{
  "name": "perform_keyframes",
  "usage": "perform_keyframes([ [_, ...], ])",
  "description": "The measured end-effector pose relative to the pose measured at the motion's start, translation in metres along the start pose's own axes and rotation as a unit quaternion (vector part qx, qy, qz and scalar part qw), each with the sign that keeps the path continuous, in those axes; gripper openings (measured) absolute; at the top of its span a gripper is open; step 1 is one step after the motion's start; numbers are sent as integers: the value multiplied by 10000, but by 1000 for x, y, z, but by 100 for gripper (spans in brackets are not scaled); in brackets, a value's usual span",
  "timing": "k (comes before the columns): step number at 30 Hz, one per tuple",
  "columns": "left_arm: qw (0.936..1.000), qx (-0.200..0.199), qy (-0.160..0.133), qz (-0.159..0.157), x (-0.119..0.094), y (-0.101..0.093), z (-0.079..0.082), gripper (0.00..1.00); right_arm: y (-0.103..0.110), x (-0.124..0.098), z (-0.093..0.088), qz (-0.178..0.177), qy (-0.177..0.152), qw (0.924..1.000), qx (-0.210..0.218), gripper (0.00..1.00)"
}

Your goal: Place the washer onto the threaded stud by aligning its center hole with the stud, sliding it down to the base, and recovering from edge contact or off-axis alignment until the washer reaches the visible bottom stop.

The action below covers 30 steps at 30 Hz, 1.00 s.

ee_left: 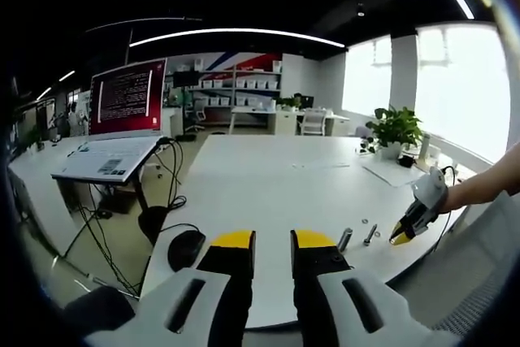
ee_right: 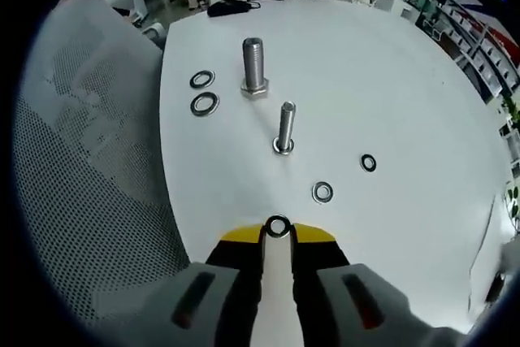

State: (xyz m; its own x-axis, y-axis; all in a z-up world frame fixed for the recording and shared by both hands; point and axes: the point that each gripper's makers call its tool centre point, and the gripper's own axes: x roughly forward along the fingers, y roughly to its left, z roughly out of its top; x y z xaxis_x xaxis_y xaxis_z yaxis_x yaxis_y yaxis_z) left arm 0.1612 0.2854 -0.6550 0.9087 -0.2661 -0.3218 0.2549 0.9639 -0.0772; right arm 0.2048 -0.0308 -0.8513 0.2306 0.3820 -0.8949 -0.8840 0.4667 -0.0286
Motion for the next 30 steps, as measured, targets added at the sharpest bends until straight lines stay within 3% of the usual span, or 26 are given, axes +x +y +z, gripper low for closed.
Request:
perform_keyframes([
  [7, 10000, -14, -18, -2, 0, 0, 0, 15, 0, -11, 33, 28, -249, 9997, -49, 14],
  [23, 10000, -48, -49, 16, -1, 2, 1, 15, -2, -22, 74, -116, -575, 9981, -210, 14],
  [30, 10000, -60, -65, 14, -1, 2, 1, 15, -4, -17, 80, -105, -457, 9981, -401, 14],
])
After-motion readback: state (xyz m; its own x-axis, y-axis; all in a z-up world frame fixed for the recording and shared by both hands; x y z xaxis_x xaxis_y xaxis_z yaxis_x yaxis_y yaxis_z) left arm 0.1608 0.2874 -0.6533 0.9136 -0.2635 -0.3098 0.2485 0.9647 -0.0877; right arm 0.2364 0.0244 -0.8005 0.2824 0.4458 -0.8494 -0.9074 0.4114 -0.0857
